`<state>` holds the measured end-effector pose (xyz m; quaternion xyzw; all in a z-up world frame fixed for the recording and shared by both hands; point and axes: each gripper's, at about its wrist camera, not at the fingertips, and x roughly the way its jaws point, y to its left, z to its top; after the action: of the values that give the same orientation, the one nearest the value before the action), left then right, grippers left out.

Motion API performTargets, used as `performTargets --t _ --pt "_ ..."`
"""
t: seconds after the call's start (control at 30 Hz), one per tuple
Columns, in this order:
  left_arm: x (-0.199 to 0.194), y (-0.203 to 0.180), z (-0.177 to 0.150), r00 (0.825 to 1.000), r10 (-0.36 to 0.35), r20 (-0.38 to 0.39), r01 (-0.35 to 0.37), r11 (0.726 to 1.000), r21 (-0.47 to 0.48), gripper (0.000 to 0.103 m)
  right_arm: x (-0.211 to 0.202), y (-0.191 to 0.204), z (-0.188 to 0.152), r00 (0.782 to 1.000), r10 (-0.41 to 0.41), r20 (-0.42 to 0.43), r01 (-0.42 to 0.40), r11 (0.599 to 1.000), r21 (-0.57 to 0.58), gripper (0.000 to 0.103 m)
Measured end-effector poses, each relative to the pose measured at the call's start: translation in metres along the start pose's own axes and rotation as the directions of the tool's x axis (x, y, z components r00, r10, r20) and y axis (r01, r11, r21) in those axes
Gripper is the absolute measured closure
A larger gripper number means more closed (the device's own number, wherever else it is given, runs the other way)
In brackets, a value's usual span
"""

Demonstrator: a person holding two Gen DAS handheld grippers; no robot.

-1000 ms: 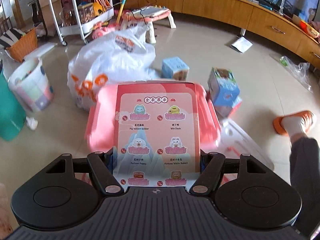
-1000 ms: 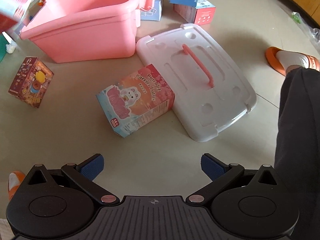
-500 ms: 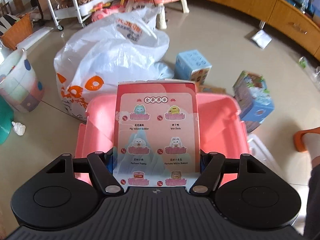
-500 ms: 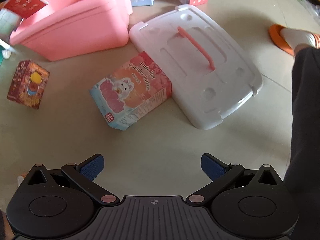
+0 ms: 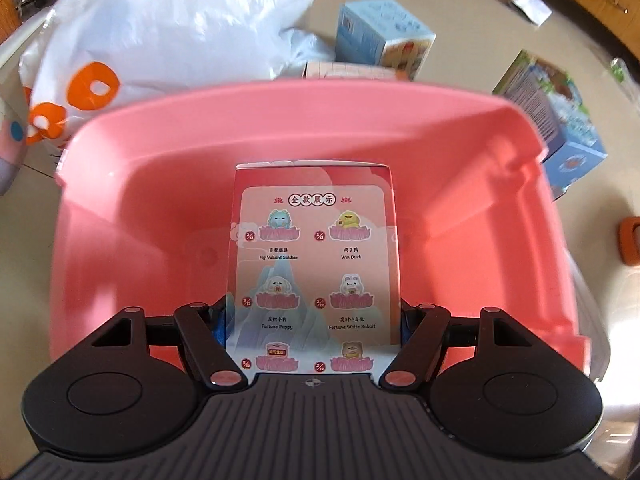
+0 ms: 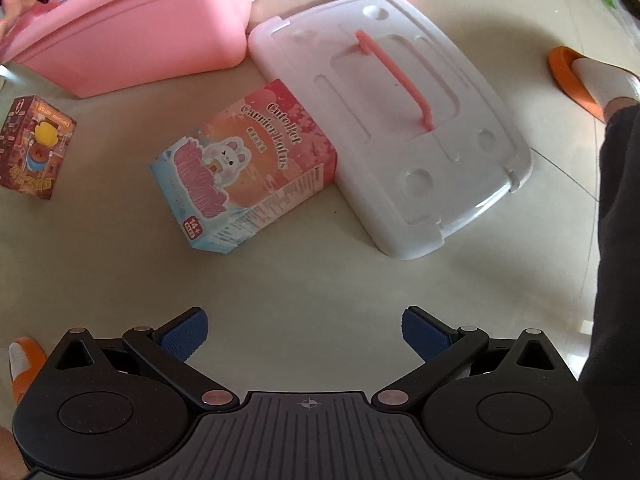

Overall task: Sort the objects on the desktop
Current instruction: 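Lower the box into the pink bin and open the left tool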

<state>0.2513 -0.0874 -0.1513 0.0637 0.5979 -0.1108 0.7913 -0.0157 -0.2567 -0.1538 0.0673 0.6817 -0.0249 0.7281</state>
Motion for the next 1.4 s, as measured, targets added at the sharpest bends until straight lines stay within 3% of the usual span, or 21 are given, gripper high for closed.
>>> performTargets --t 0.23,0.63,1.03,1.1,1.3,1.4 --pt "0.02 0.007 0.001 0.993 -0.035 -0.114 0.03 0.998 -0.048 0.032 0.005 0.001 0.003 1.0 0.003 -0.02 -0.003 1.0 0.0 0.0" --pt "0.031 0.016 -0.004 0.964 -0.007 -0.265 -0.018 0.996 -0.091 0.032 0.009 -0.002 0.005 0.999 0.003 -0.034 -0.003 1.0 0.008 0.0" --pt "0.008 0.021 -0.005 0.966 -0.026 -0.255 -0.008 0.991 -0.132 0.028 0.011 -0.001 0.006 0.999 -0.003 -0.046 0.003 1.0 0.013 0.0" --pt "-0.007 0.022 -0.008 0.973 -0.037 -0.229 0.005 0.99 -0.138 0.022 0.012 0.0 0.006 0.999 -0.005 -0.044 0.006 1.0 0.012 0.0" --pt "-0.071 0.025 -0.015 0.987 -0.079 -0.138 0.06 0.988 -0.139 0.019 0.008 0.002 0.004 0.999 -0.022 -0.031 0.023 1.0 0.012 0.0" --pt "-0.107 0.02 -0.016 0.996 -0.051 -0.069 0.042 0.992 -0.12 0.013 0.003 0.002 0.002 1.0 -0.02 -0.017 0.02 1.0 0.024 0.0"
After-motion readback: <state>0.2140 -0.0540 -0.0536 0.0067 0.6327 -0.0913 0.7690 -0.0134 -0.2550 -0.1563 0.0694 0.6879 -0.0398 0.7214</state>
